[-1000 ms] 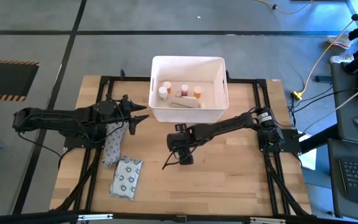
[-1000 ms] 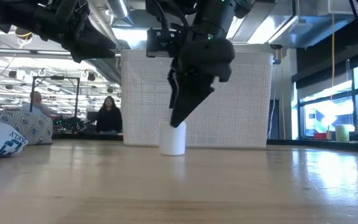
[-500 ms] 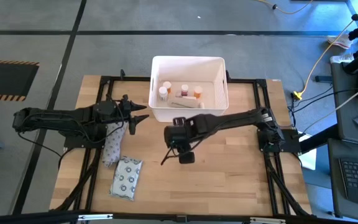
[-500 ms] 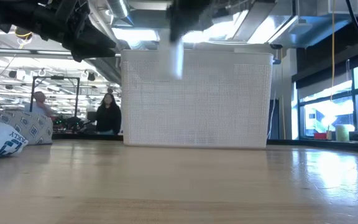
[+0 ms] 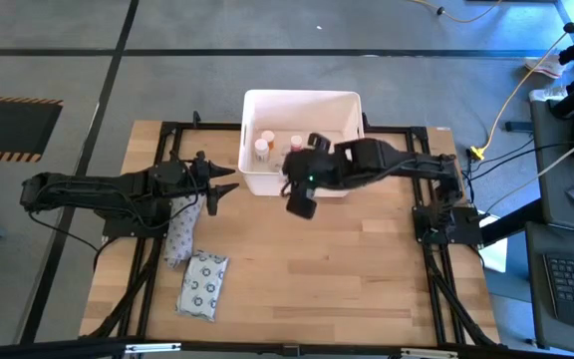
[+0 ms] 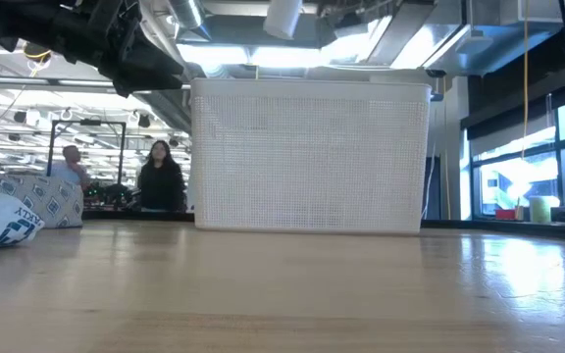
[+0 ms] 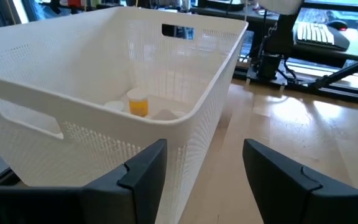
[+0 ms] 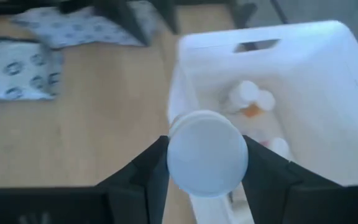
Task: Pick & place medical supplies in basket/bin
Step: Put the white pill bottle into the white bin
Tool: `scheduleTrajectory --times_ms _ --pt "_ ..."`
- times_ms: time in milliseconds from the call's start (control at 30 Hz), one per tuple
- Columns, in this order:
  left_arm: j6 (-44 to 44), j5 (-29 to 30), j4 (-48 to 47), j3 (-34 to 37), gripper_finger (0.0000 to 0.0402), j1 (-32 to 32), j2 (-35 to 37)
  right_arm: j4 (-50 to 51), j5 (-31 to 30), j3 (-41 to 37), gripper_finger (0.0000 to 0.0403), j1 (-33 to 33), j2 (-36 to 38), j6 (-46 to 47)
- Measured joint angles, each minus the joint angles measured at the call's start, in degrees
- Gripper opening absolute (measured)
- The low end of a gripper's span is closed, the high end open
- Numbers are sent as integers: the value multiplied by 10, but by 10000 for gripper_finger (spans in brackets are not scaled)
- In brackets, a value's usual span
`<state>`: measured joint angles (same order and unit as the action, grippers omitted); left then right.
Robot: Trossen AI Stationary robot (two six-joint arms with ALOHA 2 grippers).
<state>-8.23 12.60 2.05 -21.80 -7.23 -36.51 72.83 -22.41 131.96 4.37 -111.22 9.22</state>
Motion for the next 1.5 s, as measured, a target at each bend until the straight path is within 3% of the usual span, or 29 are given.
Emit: scheduleTrajectory --times_ms 267,433,667,767,1000,1500 --pt "0 17 3 0 203 0 0 24 -4 -18 162 -130 -8 9" --pt "0 35 3 0 205 0 0 15 67 -67 162 -217 -7 -19" --pt "0 78 3 0 203 0 0 -102 122 -188 162 -292 -7 -58" --pt "0 92 3 0 205 0 0 -157 154 -244 162 -308 -7 -77" --pt "0 108 3 0 204 0 0 -253 161 -345 162 -321 -7 -83" --pt "0 108 3 0 204 0 0 -336 167 -437 162 -323 -7 -82"
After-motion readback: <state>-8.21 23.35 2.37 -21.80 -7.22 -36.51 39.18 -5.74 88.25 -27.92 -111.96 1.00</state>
